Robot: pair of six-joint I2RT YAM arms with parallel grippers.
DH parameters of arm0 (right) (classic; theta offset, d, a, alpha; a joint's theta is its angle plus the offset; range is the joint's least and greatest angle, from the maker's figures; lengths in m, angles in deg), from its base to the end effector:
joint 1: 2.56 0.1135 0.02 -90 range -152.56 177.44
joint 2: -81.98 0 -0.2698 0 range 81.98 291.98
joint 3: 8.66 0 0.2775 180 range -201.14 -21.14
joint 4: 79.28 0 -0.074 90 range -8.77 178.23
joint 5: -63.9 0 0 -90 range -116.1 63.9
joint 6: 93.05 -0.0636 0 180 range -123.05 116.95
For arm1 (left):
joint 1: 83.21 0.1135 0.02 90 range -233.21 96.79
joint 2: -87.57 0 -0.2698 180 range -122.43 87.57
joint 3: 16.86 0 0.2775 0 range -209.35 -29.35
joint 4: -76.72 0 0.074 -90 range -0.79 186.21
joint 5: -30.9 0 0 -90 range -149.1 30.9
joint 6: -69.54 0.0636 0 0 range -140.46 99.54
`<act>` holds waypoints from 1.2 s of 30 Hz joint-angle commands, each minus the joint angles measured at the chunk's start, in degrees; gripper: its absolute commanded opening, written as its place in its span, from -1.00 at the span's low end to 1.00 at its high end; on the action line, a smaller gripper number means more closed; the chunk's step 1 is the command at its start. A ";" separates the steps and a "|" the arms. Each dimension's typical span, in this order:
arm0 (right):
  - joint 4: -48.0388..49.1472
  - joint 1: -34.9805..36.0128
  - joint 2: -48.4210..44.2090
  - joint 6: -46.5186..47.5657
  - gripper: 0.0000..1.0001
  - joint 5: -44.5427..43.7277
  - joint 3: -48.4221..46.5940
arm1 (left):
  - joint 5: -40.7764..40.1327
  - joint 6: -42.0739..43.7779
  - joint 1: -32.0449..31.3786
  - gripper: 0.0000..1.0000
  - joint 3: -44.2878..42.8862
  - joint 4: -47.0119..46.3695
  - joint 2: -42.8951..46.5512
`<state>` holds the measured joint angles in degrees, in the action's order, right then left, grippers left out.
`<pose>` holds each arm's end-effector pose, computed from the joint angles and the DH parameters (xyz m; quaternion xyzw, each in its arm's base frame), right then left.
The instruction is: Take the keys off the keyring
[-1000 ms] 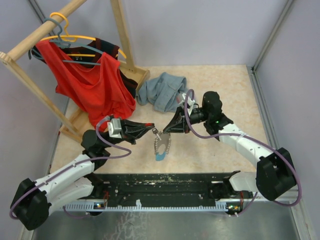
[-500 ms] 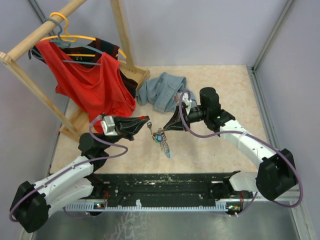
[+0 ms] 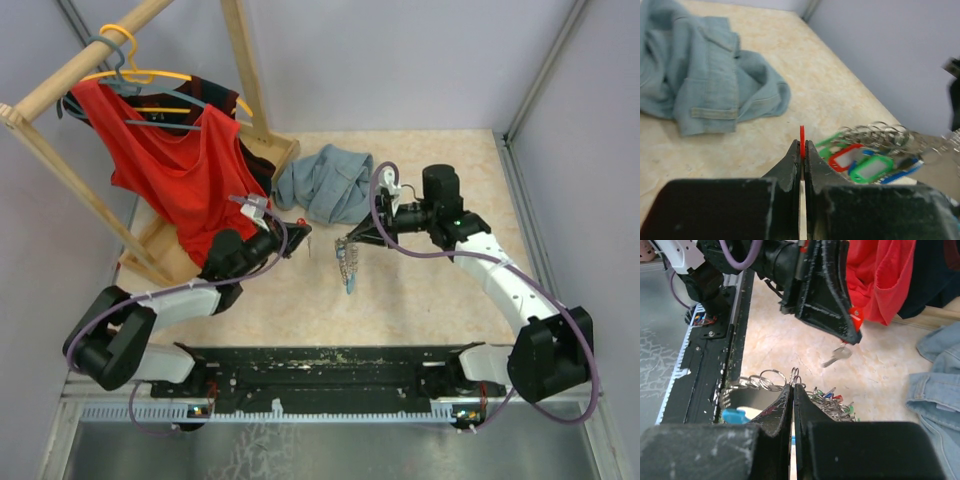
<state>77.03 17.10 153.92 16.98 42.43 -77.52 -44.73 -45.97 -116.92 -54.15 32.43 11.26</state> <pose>0.2629 0.1568 0.3113 -0.5165 0.5618 0.4781 0.4348 0.2464 -0.1834 0.2134 0.1400 0.6602 -0.4355 0.5957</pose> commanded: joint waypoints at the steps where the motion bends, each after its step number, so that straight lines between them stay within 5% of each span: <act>1: 1.38 -1.43 -2.98 1.02 -1.00 1.76 -4.09 | -13.27 -9.88 2.03 -0.95 -4.63 10.56 -1.28; 9: 1.50 -1.47 -2.74 0.90 -1.00 1.95 -4.01 | -30.83 -28.32 2.16 -0.91 -9.42 34.54 -2.08; 15: 2.97 -1.47 -2.94 -0.25 -1.00 2.32 -3.36 | -39.30 -40.32 2.48 -0.85 -7.61 39.80 -0.82; 26: 4.29 -1.48 -3.13 -0.78 -1.00 2.34 -2.60 | -40.60 -52.97 4.78 -0.81 -6.41 42.06 -3.55; 28: 4.38 -1.53 -2.89 -0.78 -1.00 2.43 -2.43 | -41.02 -54.48 4.80 -0.63 -6.01 42.95 -2.95; 32: 4.40 -1.47 -2.45 -0.77 -1.00 2.88 -2.44 | -39.90 -52.88 4.74 0.31 -6.12 46.28 -0.12; 36: 4.43 -1.40 -2.05 -0.89 -1.00 2.93 -2.27 | -37.53 -48.48 4.66 0.50 -3.22 46.67 5.94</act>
<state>78.93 15.75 152.98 16.26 43.72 -77.52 -83.46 -97.25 -112.40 -59.98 77.31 11.21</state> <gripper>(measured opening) 0.004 0.732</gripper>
